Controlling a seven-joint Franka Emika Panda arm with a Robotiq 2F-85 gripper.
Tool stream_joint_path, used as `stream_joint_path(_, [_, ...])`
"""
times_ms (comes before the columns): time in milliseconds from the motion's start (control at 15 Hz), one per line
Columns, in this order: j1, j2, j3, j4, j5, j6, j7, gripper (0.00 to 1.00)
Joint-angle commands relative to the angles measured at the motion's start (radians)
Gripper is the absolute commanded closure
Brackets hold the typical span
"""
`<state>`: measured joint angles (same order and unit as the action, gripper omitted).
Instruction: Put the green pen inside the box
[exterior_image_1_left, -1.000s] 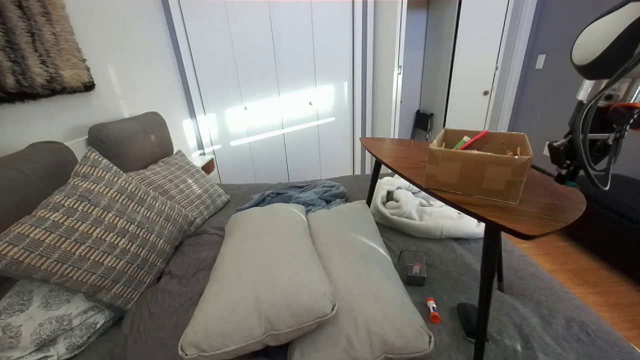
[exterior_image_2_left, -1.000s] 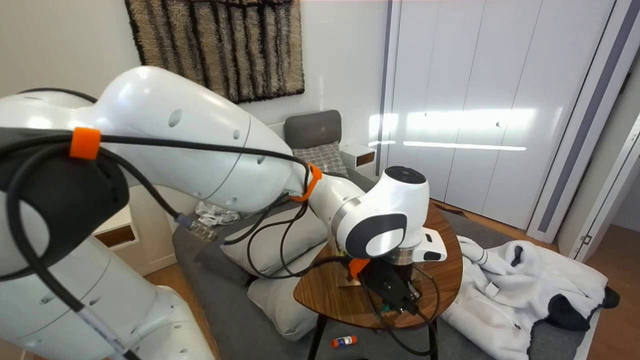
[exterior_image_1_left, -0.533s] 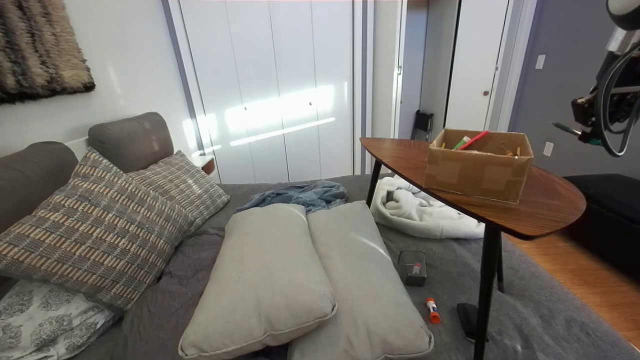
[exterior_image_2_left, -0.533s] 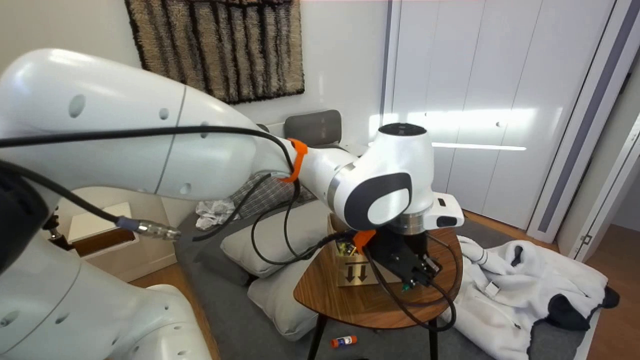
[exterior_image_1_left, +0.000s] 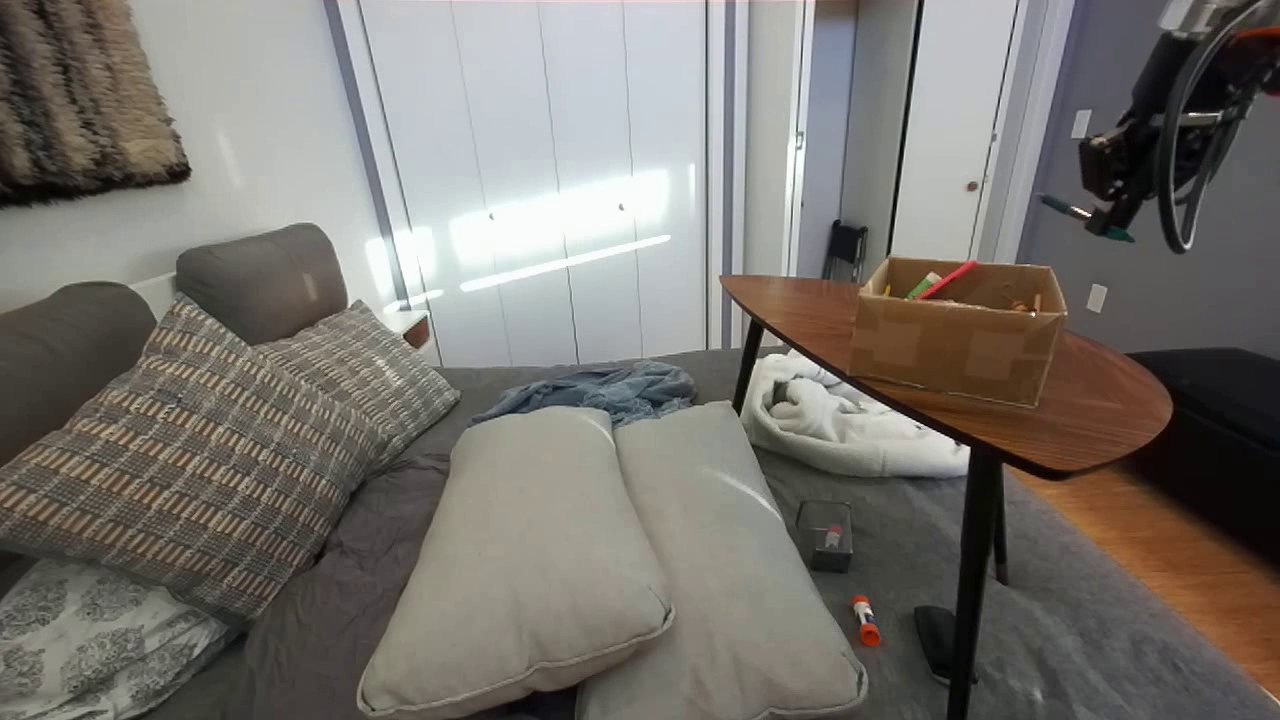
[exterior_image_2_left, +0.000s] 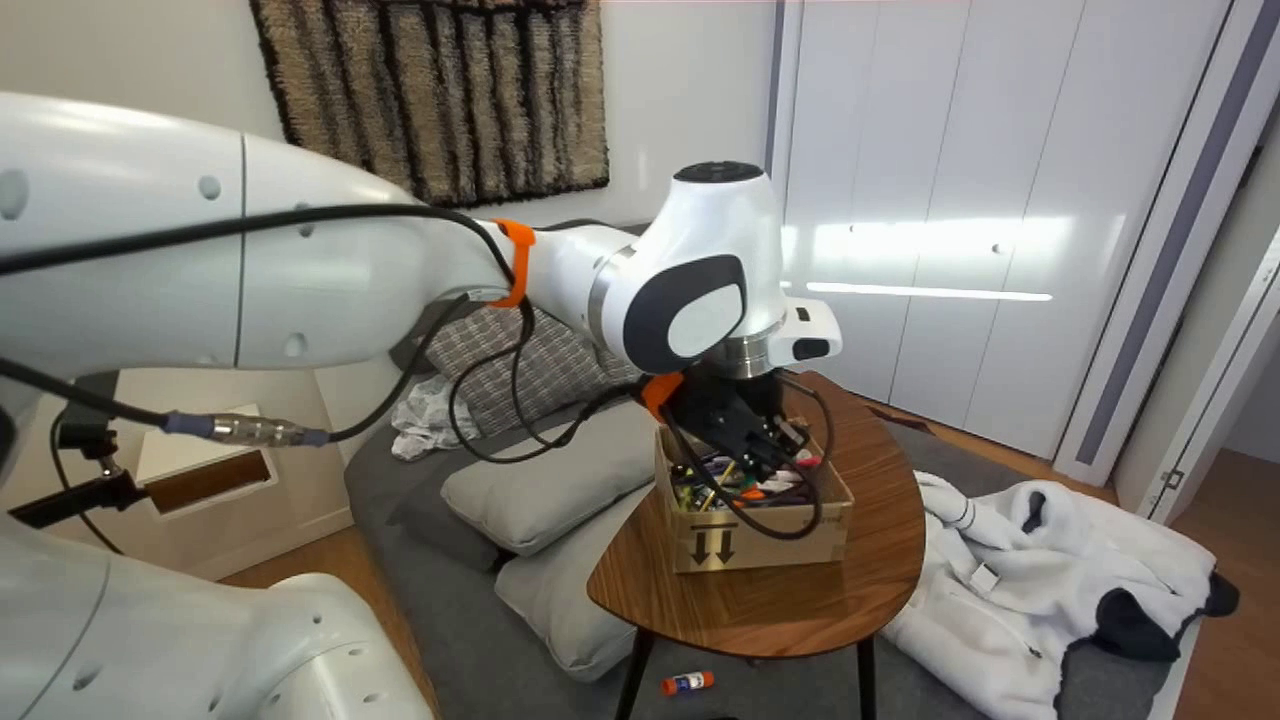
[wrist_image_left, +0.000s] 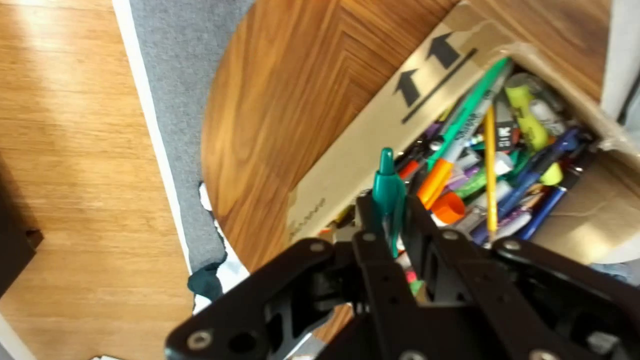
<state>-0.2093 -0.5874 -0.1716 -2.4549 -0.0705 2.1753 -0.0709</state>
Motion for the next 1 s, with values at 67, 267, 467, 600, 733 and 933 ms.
stream_joint_path(67, [0.09, 0.044, 0.003, 0.051, 0.13, -0.041, 0.018, 0.96])
stream_joint_path(267, [0.098, 0.058, 0.012, 0.068, 0.15, -0.034, 0.045, 0.52])
stream_joint_path(467, [0.085, 0.008, 0.018, 0.062, 0.135, -0.043, 0.054, 0.31])
stream_joint_path(600, [0.072, -0.028, 0.016, 0.062, 0.116, -0.051, 0.046, 0.16])
stream_joint_path(733, [0.054, -0.055, 0.013, 0.062, 0.098, -0.052, 0.046, 0.04])
stream_joint_path(933, [0.028, -0.092, -0.002, 0.063, 0.086, -0.062, 0.038, 0.0])
